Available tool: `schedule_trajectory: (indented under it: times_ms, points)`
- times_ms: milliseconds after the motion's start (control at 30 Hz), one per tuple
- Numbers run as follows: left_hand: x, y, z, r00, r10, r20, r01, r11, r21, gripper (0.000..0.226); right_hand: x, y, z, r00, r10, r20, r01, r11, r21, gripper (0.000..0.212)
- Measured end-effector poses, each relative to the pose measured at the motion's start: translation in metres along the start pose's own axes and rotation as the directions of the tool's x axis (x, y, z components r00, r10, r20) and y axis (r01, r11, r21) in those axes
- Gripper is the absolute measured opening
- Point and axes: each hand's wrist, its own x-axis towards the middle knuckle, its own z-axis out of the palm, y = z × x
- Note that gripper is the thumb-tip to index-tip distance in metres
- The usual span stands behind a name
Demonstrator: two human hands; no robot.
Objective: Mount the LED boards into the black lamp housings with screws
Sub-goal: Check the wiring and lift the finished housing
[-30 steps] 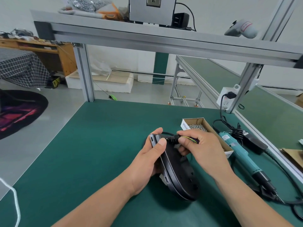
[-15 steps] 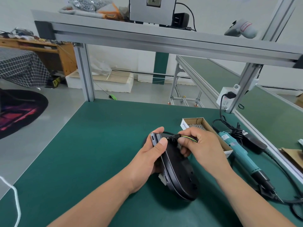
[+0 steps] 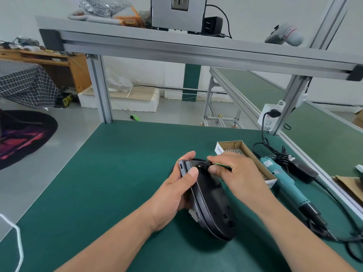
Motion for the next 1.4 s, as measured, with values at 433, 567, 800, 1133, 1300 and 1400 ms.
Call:
schedule_trajectory:
  times_ms: [433,567,800,1133,1300,1400]
  points:
    - [0.000,-0.003,-0.007,0.998,0.001,-0.062,0.000,1.000,0.018,0.052,-0.004,0.000,0.006,1.000,0.009,-0.025,-0.008,0.998,0.056,0.018]
    - [-0.001,-0.003,-0.006,0.999,0.002,-0.038,-0.001,1.000,0.031,0.054,-0.002,-0.006,0.004,0.998,-0.065,0.004,0.065,0.997,-0.049,0.015]
    - [0.000,-0.004,-0.005,0.997,-0.006,-0.071,0.005,1.000,-0.010,0.052,-0.005,-0.007,0.011,0.999,-0.046,-0.018,0.045,0.999,-0.029,0.014]
    - [0.005,-0.004,-0.009,0.990,0.010,-0.140,-0.015,0.999,-0.033,0.050,-0.010,0.025,-0.014,0.986,0.158,0.054,-0.158,0.987,0.009,0.033]
    - [0.010,-0.005,-0.013,0.966,0.090,-0.242,-0.097,0.995,-0.018,0.050,-0.018,0.015,-0.020,0.975,0.117,0.188,-0.096,0.988,-0.120,0.017]
    - [0.011,-0.007,-0.014,0.953,0.123,-0.277,-0.120,0.992,0.026,0.051,-0.029,0.001,-0.019,0.918,0.116,0.379,-0.067,0.988,-0.139,0.093]
